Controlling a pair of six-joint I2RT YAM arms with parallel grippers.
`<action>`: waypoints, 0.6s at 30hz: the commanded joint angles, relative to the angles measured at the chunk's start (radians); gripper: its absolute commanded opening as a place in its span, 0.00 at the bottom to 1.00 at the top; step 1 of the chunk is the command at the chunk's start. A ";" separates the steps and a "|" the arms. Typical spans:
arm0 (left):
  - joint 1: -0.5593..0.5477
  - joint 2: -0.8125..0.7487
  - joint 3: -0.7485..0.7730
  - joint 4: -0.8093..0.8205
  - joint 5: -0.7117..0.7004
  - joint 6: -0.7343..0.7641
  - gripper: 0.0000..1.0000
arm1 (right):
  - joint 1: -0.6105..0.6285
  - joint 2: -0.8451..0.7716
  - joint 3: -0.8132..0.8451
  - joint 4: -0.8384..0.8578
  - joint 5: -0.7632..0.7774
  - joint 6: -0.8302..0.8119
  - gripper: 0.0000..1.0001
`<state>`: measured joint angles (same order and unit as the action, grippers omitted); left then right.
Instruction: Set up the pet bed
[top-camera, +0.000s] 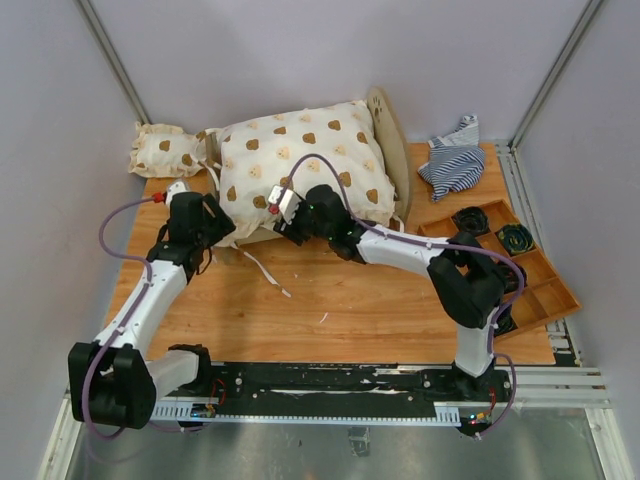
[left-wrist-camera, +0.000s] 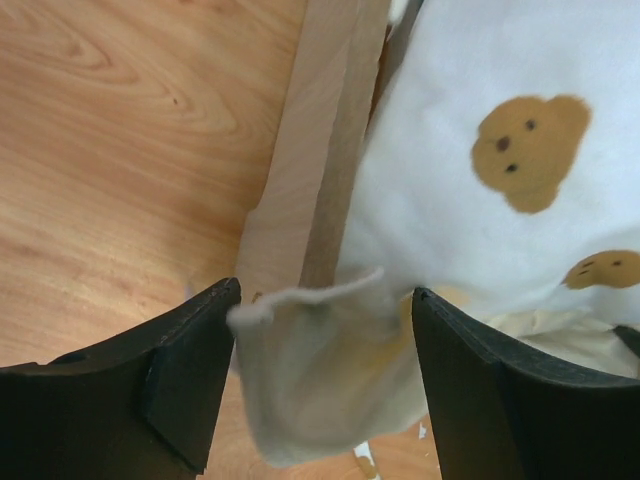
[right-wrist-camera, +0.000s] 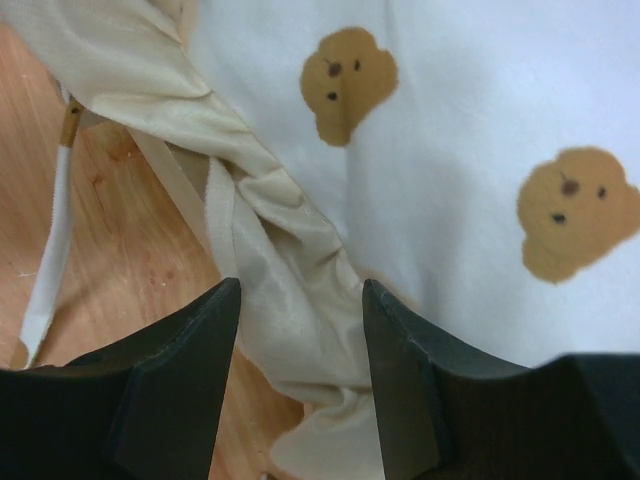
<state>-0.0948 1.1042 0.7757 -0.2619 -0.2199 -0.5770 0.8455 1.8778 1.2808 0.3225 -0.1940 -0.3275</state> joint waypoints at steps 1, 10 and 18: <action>0.003 -0.009 -0.048 0.057 0.031 -0.050 0.71 | 0.056 0.056 0.073 -0.037 0.044 -0.248 0.52; 0.003 0.004 -0.068 0.078 -0.027 -0.083 0.16 | 0.074 -0.003 -0.007 -0.030 0.101 -0.377 0.00; 0.003 0.020 -0.037 0.042 -0.077 -0.099 0.12 | 0.020 -0.127 -0.107 -0.101 -0.044 -0.402 0.00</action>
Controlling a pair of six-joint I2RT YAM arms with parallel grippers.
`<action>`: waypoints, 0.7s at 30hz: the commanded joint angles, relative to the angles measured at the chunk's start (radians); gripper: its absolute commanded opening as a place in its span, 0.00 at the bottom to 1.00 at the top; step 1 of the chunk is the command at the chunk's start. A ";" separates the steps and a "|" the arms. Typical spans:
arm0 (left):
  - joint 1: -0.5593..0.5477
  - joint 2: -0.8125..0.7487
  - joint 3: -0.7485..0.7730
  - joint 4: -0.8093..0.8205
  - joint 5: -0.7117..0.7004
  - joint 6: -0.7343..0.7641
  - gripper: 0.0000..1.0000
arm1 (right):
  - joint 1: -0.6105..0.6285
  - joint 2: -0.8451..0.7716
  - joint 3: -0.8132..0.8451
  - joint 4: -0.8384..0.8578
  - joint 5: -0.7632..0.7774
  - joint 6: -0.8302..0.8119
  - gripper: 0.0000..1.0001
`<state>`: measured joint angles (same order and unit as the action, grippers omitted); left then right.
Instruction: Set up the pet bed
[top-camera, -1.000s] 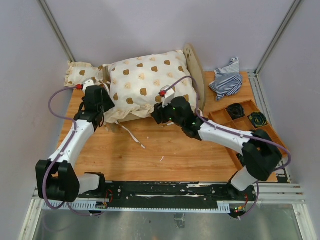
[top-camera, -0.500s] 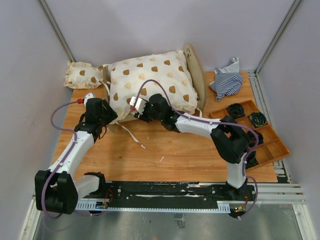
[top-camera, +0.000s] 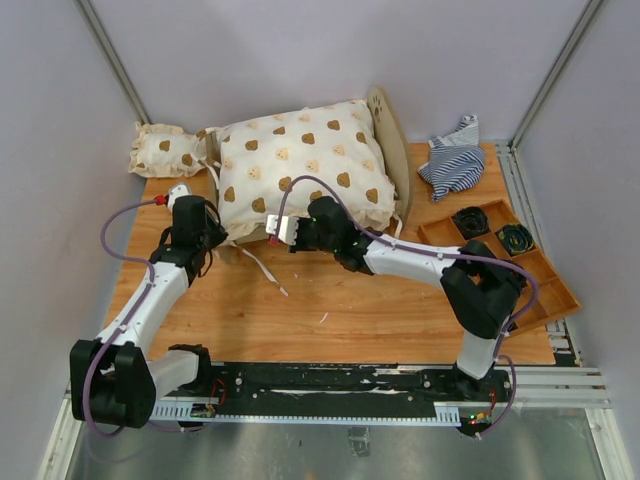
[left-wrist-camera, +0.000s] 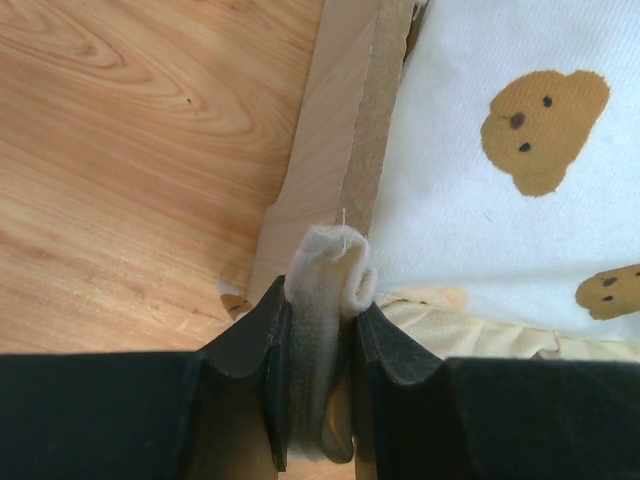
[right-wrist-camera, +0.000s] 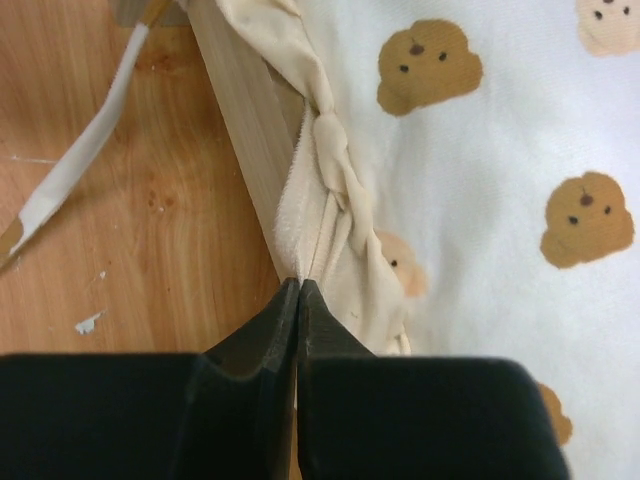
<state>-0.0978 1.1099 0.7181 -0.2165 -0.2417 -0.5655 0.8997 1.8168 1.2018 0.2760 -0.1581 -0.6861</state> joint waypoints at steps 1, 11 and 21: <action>0.006 0.015 0.022 -0.008 -0.059 -0.112 0.14 | -0.041 -0.072 -0.037 -0.068 -0.109 -0.052 0.00; 0.006 0.021 0.048 -0.062 -0.113 -0.120 0.23 | -0.158 -0.154 -0.165 -0.039 -0.360 -0.061 0.00; 0.006 0.053 0.054 -0.068 -0.111 -0.142 0.24 | -0.245 -0.233 -0.275 0.031 -0.605 -0.058 0.00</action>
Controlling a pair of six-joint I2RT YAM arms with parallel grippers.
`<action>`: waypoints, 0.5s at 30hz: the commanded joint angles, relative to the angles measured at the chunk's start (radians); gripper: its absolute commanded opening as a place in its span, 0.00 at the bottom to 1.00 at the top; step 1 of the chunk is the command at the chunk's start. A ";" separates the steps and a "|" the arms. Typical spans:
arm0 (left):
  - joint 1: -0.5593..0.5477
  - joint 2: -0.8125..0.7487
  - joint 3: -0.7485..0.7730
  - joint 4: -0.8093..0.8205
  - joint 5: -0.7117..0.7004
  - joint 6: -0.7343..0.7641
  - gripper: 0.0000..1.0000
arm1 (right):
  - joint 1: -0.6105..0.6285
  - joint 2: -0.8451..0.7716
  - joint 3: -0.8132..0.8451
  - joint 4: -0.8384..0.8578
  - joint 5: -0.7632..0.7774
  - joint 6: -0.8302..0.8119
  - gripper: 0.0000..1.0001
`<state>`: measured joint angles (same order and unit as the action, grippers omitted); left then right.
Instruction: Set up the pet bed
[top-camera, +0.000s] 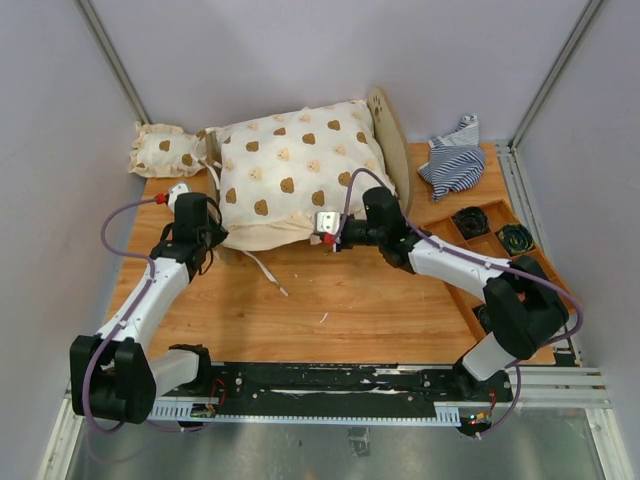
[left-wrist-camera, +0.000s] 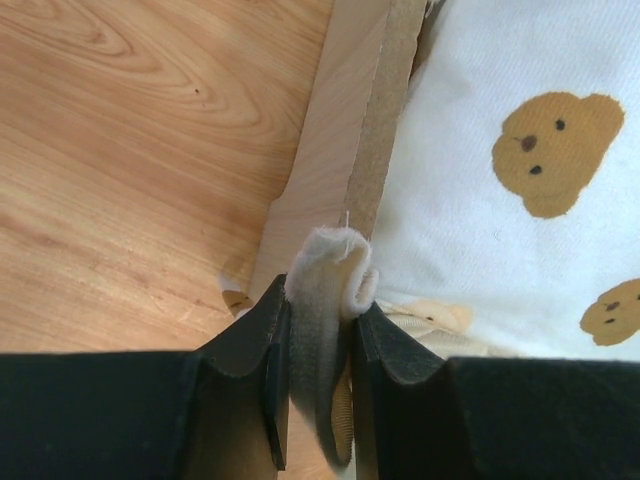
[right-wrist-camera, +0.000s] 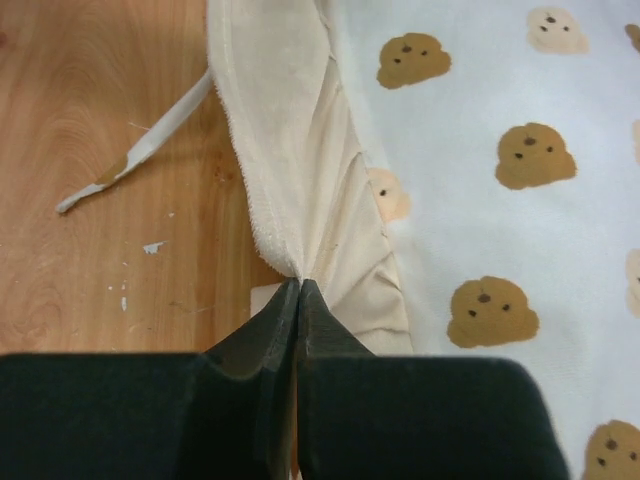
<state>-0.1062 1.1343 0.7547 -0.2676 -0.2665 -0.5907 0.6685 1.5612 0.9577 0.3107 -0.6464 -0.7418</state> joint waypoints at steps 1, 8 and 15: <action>0.014 0.028 0.018 -0.018 -0.077 -0.116 0.28 | -0.013 0.039 -0.028 -0.003 -0.121 0.002 0.00; 0.013 -0.079 0.067 -0.085 -0.058 -0.063 0.64 | 0.003 0.028 0.047 -0.165 0.121 0.154 0.37; 0.014 -0.022 0.166 0.014 -0.181 0.119 0.73 | 0.002 -0.204 -0.021 -0.207 0.404 0.698 0.56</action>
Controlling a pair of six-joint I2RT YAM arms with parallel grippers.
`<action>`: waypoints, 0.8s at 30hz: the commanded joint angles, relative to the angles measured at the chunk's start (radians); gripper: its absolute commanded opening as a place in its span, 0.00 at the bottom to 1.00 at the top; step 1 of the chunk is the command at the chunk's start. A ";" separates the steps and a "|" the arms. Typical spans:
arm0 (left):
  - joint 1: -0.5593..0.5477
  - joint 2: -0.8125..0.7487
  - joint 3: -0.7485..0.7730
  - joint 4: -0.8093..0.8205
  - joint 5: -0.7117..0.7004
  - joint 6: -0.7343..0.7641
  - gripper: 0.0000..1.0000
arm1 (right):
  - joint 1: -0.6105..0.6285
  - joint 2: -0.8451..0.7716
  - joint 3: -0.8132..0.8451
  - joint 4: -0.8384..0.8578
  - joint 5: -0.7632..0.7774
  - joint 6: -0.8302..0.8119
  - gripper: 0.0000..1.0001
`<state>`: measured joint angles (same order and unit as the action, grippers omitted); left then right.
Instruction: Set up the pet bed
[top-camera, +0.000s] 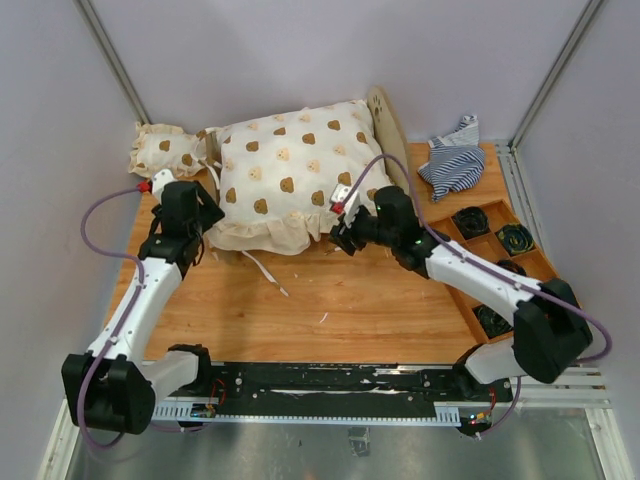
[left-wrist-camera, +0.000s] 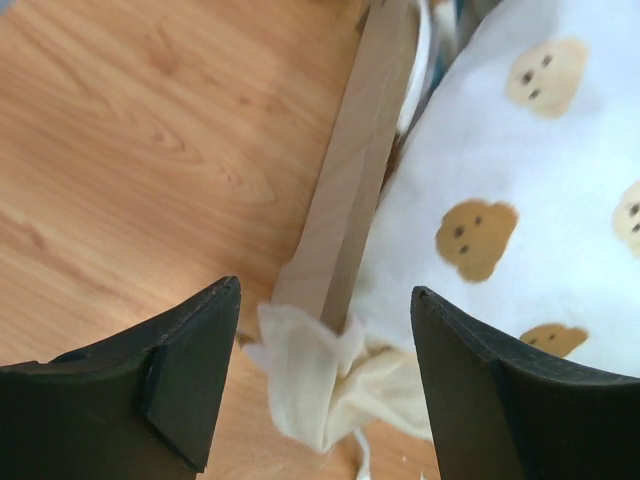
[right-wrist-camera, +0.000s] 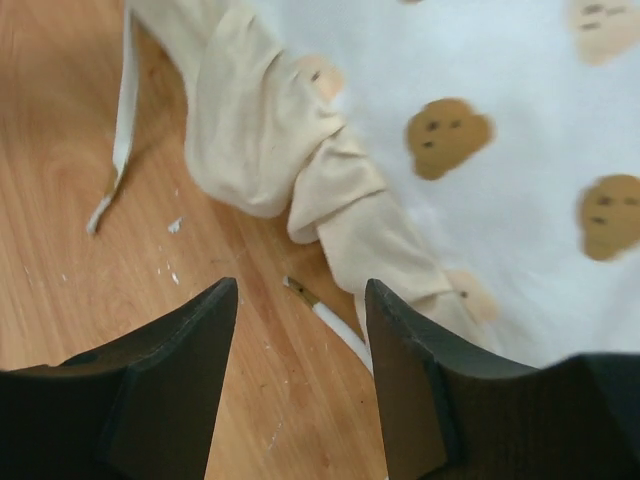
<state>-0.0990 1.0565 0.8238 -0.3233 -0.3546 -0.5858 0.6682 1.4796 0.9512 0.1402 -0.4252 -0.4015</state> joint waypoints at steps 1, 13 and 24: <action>0.007 0.088 0.127 0.075 -0.103 0.138 0.73 | 0.002 -0.136 -0.012 -0.055 0.202 0.394 0.56; 0.010 0.477 0.321 0.031 -0.145 0.175 0.64 | 0.002 -0.259 0.023 -0.280 0.492 0.673 0.53; 0.008 0.172 0.029 -0.005 -0.044 -0.014 0.00 | 0.000 -0.422 -0.059 -0.411 0.747 1.056 0.55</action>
<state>-0.1211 1.3895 0.9600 -0.2947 -0.3340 -0.3935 0.6693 1.1145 0.9634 -0.2710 0.2409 0.4847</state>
